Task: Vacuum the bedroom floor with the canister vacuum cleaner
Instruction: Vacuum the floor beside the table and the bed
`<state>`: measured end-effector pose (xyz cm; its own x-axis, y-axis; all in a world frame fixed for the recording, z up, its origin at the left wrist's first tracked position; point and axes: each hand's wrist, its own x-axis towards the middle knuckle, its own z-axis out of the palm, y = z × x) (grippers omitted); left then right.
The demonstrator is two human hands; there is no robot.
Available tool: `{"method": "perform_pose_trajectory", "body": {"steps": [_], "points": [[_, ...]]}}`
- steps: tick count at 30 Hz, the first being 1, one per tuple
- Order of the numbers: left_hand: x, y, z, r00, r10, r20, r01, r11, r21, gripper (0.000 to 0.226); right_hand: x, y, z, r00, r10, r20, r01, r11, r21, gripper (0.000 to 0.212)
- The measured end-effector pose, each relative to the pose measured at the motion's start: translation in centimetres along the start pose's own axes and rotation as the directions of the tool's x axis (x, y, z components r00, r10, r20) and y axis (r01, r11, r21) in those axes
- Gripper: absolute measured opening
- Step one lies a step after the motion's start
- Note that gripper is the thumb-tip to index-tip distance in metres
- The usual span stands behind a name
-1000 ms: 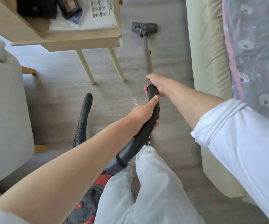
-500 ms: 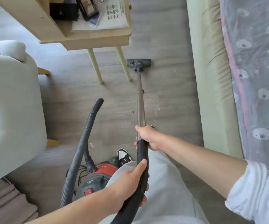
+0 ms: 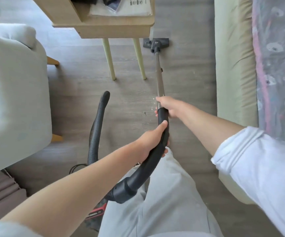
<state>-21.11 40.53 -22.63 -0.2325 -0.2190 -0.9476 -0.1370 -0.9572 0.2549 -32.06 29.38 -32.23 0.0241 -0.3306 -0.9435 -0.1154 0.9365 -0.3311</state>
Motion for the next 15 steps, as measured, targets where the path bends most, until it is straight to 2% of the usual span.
{"method": "perform_pose_trajectory", "body": {"steps": [4,6,10,15], "points": [[1.5,1.8,0.1,0.999,0.042,0.024,-0.041,0.998,-0.053,0.056,1.2,-1.8,-0.6,0.999,-0.028,-0.042,0.031,0.997,0.07,0.02],[0.7,1.3,-0.5,0.999,0.033,0.037,-0.033,0.999,-0.018,0.058,0.4,-1.2,0.2,0.999,-0.014,-0.045,0.02,0.991,0.136,0.02],[-3.8,-2.3,-3.5,0.99,-0.112,0.084,0.096,0.981,0.168,0.063,-3.5,3.5,3.2,0.999,0.04,-0.012,-0.034,0.947,0.319,0.019],[-10.0,-4.9,-6.8,0.943,-0.271,0.191,0.195,0.92,0.34,0.063,-8.8,9.5,6.0,0.989,0.145,0.034,-0.139,0.82,0.555,0.022]]}}
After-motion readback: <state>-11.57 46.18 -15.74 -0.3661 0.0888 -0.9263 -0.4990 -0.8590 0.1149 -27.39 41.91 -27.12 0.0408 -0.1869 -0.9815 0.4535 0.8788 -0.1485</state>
